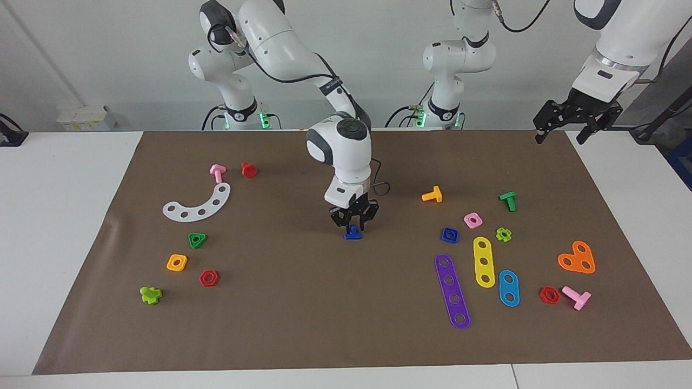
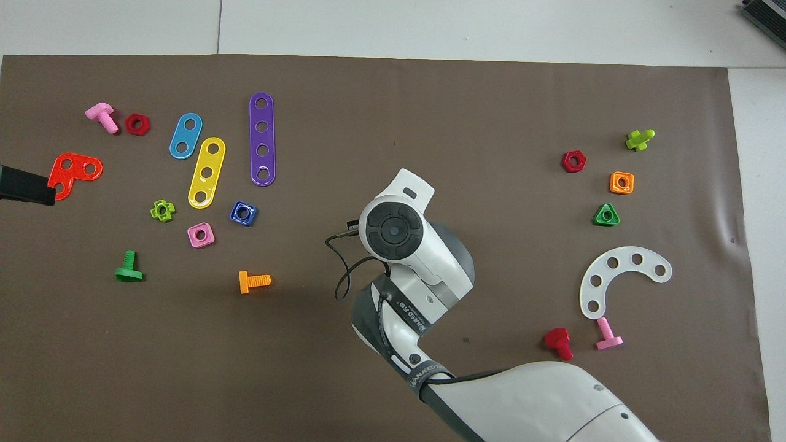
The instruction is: Unscrew and place screws in storage area
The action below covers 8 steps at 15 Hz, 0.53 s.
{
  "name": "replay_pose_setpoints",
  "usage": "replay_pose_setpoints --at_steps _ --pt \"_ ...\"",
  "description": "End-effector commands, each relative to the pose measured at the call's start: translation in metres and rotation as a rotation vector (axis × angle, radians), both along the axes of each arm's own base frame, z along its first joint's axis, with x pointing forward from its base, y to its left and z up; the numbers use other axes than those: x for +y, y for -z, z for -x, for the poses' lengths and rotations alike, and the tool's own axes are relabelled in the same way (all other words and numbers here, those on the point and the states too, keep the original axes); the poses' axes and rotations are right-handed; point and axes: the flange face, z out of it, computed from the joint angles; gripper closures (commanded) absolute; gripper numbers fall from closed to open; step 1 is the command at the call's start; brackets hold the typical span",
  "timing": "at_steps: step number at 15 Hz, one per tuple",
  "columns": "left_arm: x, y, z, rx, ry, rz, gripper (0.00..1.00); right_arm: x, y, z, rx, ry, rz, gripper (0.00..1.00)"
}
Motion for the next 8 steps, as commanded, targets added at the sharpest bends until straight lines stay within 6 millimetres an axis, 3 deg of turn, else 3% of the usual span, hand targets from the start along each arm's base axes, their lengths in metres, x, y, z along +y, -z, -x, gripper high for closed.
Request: replay_pose_setpoints --at_steps 1,2,8 --pt "0.0025 -0.0008 0.01 0.003 -0.008 -0.011 0.0 -0.0051 -0.0023 0.0041 -0.01 0.007 0.005 0.77" --pt "0.0025 -0.0008 0.01 0.003 -0.008 -0.011 0.0 -0.0051 -0.0026 0.0039 -0.008 0.008 0.006 1.0" --pt "0.0025 -0.0008 0.01 0.003 -0.009 -0.011 0.0 -0.0086 -0.0043 -0.0001 -0.002 0.025 -0.001 1.0"
